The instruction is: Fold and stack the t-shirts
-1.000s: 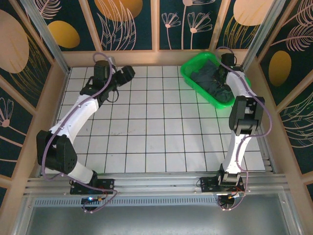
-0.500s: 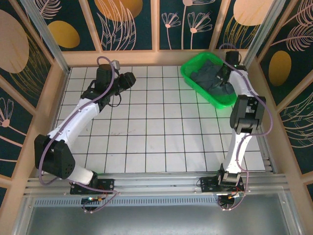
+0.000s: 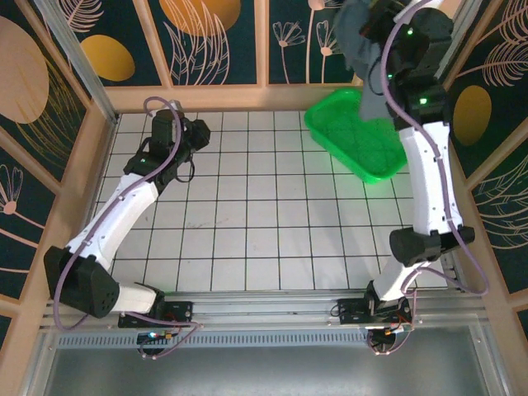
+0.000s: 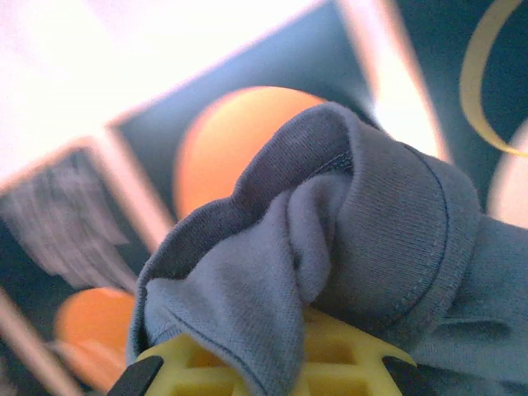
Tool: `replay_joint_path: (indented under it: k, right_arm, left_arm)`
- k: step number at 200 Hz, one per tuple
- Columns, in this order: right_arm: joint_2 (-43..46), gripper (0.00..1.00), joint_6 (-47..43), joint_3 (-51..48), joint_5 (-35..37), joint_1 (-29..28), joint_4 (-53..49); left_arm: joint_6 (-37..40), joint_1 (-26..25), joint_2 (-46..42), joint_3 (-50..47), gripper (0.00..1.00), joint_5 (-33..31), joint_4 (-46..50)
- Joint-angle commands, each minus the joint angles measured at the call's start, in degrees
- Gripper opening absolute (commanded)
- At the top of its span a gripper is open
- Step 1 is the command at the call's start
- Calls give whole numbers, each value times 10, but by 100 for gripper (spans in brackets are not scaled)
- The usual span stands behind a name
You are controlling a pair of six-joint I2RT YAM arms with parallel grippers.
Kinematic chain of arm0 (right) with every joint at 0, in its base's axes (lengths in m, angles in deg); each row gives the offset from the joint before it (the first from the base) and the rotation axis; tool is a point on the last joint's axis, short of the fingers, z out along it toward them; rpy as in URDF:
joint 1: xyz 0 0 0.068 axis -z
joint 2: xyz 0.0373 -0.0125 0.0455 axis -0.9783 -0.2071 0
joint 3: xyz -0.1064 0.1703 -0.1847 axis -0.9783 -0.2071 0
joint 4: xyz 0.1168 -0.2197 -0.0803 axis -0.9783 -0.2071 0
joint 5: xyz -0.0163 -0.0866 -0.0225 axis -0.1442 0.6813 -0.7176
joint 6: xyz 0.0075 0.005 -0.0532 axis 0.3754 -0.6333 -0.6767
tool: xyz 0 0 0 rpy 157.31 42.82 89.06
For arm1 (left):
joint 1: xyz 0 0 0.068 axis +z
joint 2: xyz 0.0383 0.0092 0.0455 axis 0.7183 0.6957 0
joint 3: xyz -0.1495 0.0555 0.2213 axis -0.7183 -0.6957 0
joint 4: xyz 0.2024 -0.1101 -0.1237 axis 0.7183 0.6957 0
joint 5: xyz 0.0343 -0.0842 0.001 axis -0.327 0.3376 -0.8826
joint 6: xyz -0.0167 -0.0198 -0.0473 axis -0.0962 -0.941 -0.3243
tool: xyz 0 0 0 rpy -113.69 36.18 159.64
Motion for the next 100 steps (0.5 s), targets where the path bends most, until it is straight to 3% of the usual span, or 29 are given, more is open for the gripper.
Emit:
replay_joint_path:
  k: [1,23,33,39,51,56,70,86,100]
  right_arm:
    - [9,0,-58,9,32,-98,28]
    - [-1,0,-68,-47,72,-199,15]
    - [-10,0,-43,-86,56,-229,5]
    - [-16,12,-34,-118,36,-247,4]
    - [-40,47,-29,-162,-27,-283,-2]
    - [-55,56,-32,-169,-55,-299,-12]
    - [-102,65,-29,-165,-99,-332,-51]
    - [-109,69,-15,-199,-171,-339,-42]
    - [-91,72,-5,-251,-175,-335,-22]
  left_arm:
    - [-10,1,-42,2,33,-81,40]
    - [-16,1,-76,-2,49,-129,66]
    - [-24,1,-90,0,58,-154,86]
    - [-29,1,-100,1,62,-168,100]
    - [-37,1,-118,7,66,-201,128]
    - [-42,1,-125,10,67,-214,143]
    - [-47,1,-146,14,68,-235,167]
    - [-44,1,-164,5,70,-224,181]
    - [-51,0,-171,-11,71,-196,194]
